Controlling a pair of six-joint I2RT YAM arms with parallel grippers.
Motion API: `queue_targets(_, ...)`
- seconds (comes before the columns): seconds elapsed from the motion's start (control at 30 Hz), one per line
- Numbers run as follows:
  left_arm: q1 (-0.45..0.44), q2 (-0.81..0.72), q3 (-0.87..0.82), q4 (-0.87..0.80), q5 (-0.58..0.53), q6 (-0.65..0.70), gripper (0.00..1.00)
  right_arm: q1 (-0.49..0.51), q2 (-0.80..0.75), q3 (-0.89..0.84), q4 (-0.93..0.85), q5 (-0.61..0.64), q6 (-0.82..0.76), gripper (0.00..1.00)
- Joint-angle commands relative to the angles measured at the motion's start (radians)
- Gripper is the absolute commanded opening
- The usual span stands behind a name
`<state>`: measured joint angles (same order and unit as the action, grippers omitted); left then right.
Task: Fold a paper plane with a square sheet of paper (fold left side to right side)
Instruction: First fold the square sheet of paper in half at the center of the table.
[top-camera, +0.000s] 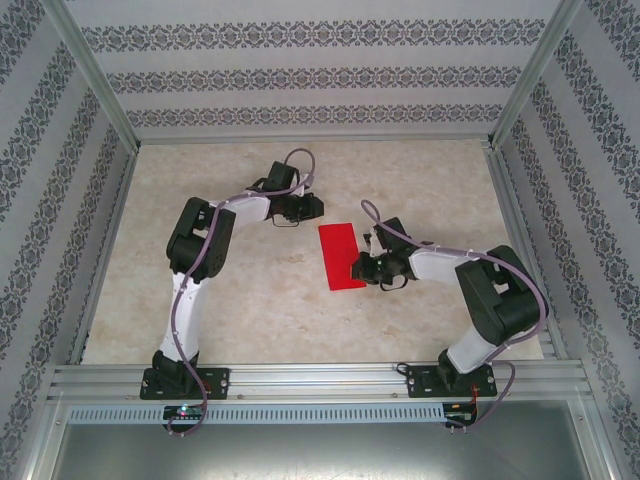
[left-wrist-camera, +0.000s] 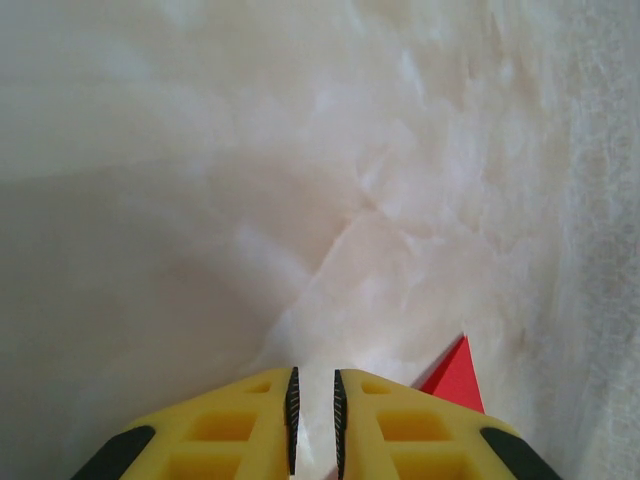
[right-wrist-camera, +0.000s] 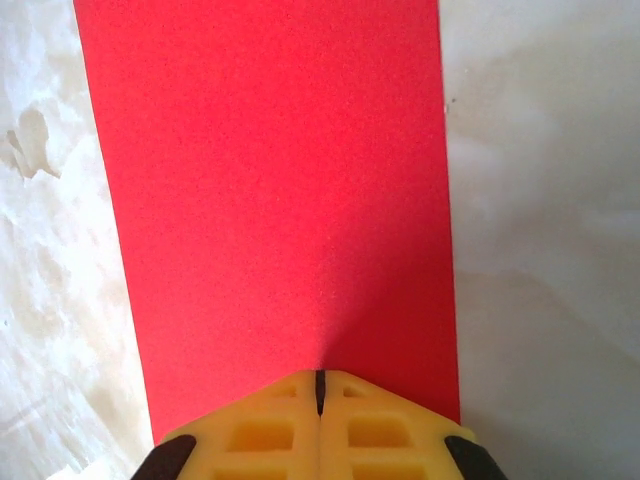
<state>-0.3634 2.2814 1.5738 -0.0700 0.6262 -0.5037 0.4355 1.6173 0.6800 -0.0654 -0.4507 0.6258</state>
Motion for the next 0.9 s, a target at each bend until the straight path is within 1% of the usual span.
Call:
queue_targets(0.0,0.032,0.006,0.020,-0.031,-0.050,0.038,0.23,0.066,0.041,-0.101,-0.023,0.026,0.137,0.02)
queue_targets(0.17,0.033,-0.111,-0.044,-0.040,-0.058,0.044,0.28,0.122,0.020,-0.131,0.105,0.045,0.266,0.03)
queue_targets(0.27,0.031,-0.201,-0.129,-0.022,-0.043,0.021,0.28,0.140,-0.038,-0.125,0.122,0.073,0.272,0.05)
queue_targets(0.37,0.014,-0.283,-0.221,-0.020,-0.025,-0.005,0.28,0.140,-0.132,-0.107,0.088,0.126,0.217,0.15)
queue_targets(0.47,-0.021,-0.345,-0.316,0.004,0.012,-0.052,0.28,0.132,-0.213,-0.061,-0.009,0.192,0.121,0.26)
queue_targets(0.53,-0.052,-0.374,-0.379,0.038,0.045,-0.087,0.28,0.116,-0.257,-0.034,-0.066,0.225,0.053,0.36)
queue_targets(0.57,-0.065,-0.383,-0.402,0.043,0.045,-0.106,0.27,0.101,-0.279,-0.026,-0.085,0.236,0.026,0.41)
queue_targets(0.6,-0.082,-0.388,-0.429,0.056,0.040,-0.134,0.27,0.084,-0.293,-0.022,-0.095,0.242,0.007,0.44)
queue_targets(0.67,-0.113,-0.392,-0.471,0.091,0.032,-0.171,0.26,0.038,-0.314,-0.019,-0.099,0.227,-0.015,0.48)
queue_targets(0.73,-0.140,-0.390,-0.484,0.084,0.006,-0.172,0.26,-0.014,-0.328,-0.025,-0.081,0.188,-0.017,0.52)
queue_targets(0.87,-0.154,-0.363,-0.466,0.056,-0.024,-0.169,0.25,-0.061,-0.345,-0.048,-0.028,0.131,-0.010,0.65)
